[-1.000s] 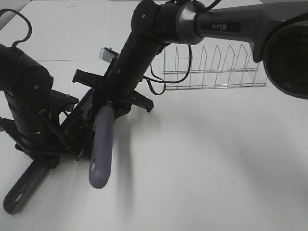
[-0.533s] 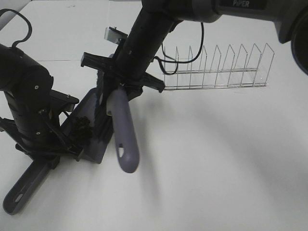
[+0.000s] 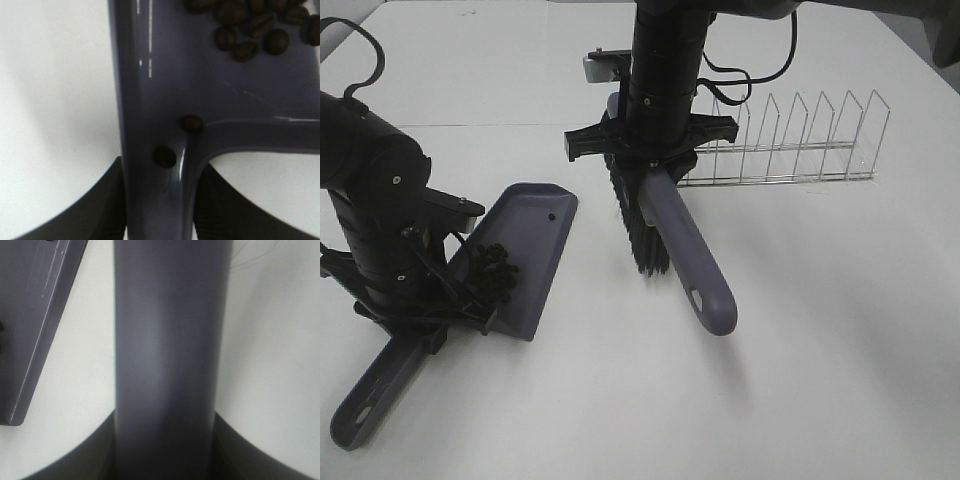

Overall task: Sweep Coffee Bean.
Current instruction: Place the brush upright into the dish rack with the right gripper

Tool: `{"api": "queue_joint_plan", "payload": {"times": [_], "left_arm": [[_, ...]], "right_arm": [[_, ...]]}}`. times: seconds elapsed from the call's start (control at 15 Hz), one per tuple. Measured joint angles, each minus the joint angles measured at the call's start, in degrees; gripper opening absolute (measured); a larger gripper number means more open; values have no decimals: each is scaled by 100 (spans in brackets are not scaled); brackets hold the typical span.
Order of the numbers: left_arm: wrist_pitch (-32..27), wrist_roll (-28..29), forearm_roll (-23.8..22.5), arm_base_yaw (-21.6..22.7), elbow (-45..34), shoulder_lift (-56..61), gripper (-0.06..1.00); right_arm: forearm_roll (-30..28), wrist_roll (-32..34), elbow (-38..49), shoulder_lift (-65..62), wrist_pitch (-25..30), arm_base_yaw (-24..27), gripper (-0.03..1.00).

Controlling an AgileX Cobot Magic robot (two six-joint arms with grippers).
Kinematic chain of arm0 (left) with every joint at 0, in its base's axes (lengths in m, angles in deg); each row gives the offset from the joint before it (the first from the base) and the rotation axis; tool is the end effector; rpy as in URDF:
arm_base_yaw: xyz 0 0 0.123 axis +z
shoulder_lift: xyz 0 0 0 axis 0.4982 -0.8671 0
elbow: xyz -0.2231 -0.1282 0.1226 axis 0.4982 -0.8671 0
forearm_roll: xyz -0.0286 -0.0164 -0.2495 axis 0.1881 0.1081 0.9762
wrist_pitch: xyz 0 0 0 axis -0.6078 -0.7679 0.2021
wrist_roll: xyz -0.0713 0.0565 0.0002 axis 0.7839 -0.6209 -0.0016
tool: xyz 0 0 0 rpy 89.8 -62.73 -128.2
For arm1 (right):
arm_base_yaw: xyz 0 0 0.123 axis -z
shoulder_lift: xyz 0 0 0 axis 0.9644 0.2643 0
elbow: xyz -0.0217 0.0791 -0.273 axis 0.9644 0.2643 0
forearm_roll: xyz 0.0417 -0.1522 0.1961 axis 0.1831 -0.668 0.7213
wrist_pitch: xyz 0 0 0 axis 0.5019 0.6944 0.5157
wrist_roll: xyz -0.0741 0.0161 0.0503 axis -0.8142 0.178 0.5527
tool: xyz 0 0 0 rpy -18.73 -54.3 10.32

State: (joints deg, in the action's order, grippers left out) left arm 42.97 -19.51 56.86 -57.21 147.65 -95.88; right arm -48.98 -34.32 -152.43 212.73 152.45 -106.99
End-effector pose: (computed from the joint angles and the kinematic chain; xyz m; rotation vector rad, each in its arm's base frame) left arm 0.2898 -0.1355 0.0961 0.4599 3.0977 0.2301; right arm 0.4017 0.2524 0.1779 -0.4148 3.0132 0.0456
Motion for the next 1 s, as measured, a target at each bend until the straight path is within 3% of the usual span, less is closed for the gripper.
{"api": "queue_joint_plan", "payload": {"times": [0.4,0.6,0.73,0.87,0.93,1.0], "left_arm": [[-6,-17,63,0,0,0,33],[-17,-23,74,0,0,0,33],[-17,-23,86,0,0,0,33],[-29,-23,103,0,0,0,33],[-29,-17,103,0,0,0,33],[-29,-17,109,0,0,0,33]], "right_arm": [[-109,-315,17,-23,-11,0,30],[-46,-619,842,-441,-17,92,30],[-29,-653,1421,-722,-11,350,30],[-86,-739,2005,-945,0,882,30],[-178,-796,2229,-963,6,1392,30],[-195,-825,2246,-963,6,1530,30]]}}
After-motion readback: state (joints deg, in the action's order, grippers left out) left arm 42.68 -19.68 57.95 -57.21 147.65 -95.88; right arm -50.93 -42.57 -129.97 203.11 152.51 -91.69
